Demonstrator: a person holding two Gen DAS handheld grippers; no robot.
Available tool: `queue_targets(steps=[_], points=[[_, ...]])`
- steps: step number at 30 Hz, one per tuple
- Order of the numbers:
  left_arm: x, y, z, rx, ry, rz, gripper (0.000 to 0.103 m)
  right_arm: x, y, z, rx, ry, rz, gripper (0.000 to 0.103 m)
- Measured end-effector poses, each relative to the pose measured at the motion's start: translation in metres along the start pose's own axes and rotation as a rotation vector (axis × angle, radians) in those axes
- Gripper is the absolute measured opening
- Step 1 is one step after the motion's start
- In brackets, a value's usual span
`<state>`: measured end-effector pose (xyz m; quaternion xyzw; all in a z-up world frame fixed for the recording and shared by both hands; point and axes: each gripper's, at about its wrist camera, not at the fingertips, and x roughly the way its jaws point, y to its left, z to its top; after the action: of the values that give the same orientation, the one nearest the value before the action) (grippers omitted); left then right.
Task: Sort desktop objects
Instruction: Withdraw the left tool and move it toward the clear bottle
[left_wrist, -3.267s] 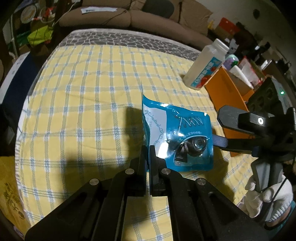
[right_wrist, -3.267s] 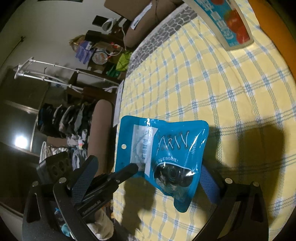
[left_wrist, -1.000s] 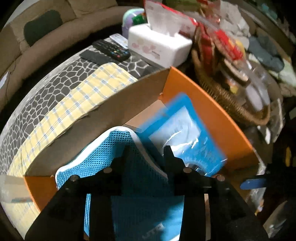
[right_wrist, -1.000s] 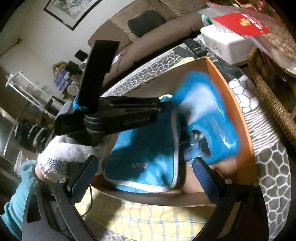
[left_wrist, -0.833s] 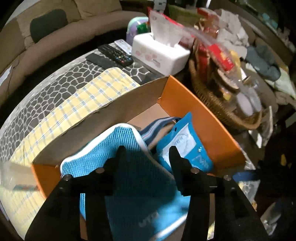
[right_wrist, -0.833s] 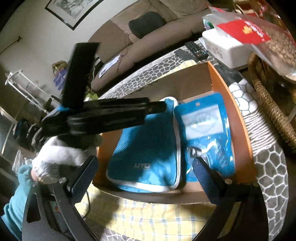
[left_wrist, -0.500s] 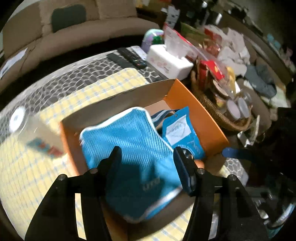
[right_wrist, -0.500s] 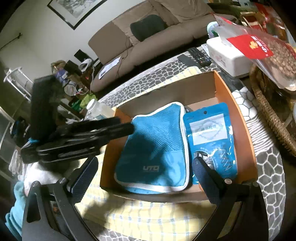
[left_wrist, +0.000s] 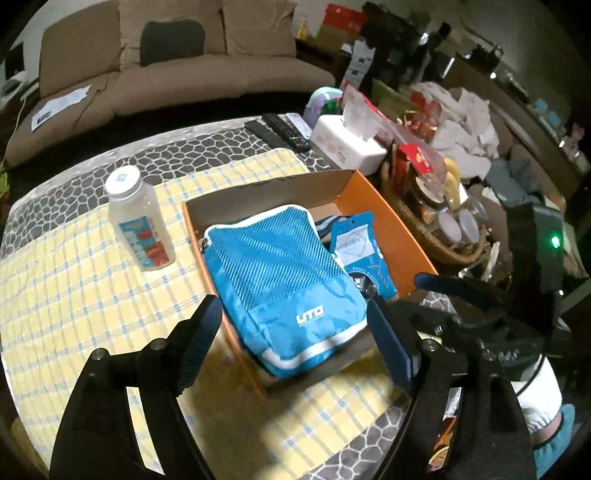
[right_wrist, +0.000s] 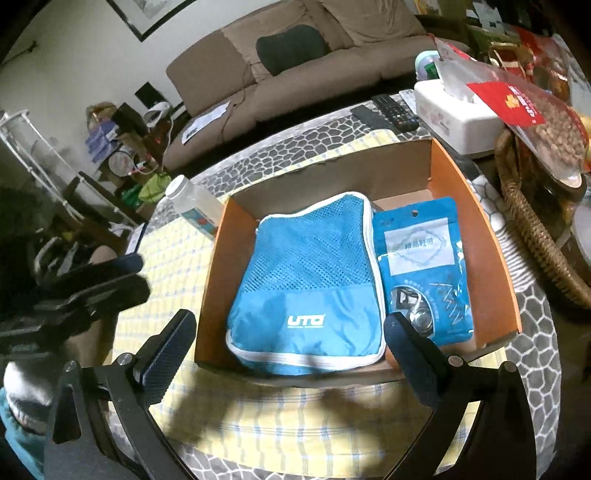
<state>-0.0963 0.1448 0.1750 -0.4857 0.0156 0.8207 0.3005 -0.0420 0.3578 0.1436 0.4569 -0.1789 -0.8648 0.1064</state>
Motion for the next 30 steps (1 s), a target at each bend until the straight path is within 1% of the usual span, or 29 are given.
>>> queue_targets(steps=[7,9,11,12,14,18,23,27,30], points=[[-0.018,0.012,-0.017,-0.027,-0.007,0.009,0.08,-0.003,0.014,0.001,-0.001,-0.009,-0.022,0.103],[-0.023,0.018,-0.023,-0.038,-0.012,0.006,0.085,-0.003,0.02,0.001,-0.008,-0.01,-0.024,0.103],[-0.028,0.026,-0.03,-0.057,-0.022,0.004,0.094,-0.004,0.025,0.001,-0.014,-0.015,-0.021,0.103],[-0.031,0.03,-0.033,-0.066,-0.031,0.002,0.096,-0.004,0.03,0.0,-0.018,-0.017,-0.018,0.103],[-0.036,0.042,-0.041,-0.091,-0.054,-0.033,0.096,-0.003,0.038,-0.001,-0.025,-0.02,-0.013,0.103],[-0.041,0.072,-0.054,-0.154,-0.064,-0.034,0.097,0.004,0.055,-0.001,-0.047,-0.015,-0.003,0.103],[-0.039,0.113,-0.06,-0.22,-0.061,0.001,0.097,0.018,0.074,0.001,-0.063,-0.007,0.026,0.103],[-0.037,0.137,-0.061,-0.246,-0.081,0.021,0.097,0.035,0.087,0.004,-0.072,0.005,0.049,0.103],[-0.029,0.151,-0.057,-0.253,-0.083,0.023,0.097,0.049,0.094,0.01,-0.061,0.014,0.091,0.103]])
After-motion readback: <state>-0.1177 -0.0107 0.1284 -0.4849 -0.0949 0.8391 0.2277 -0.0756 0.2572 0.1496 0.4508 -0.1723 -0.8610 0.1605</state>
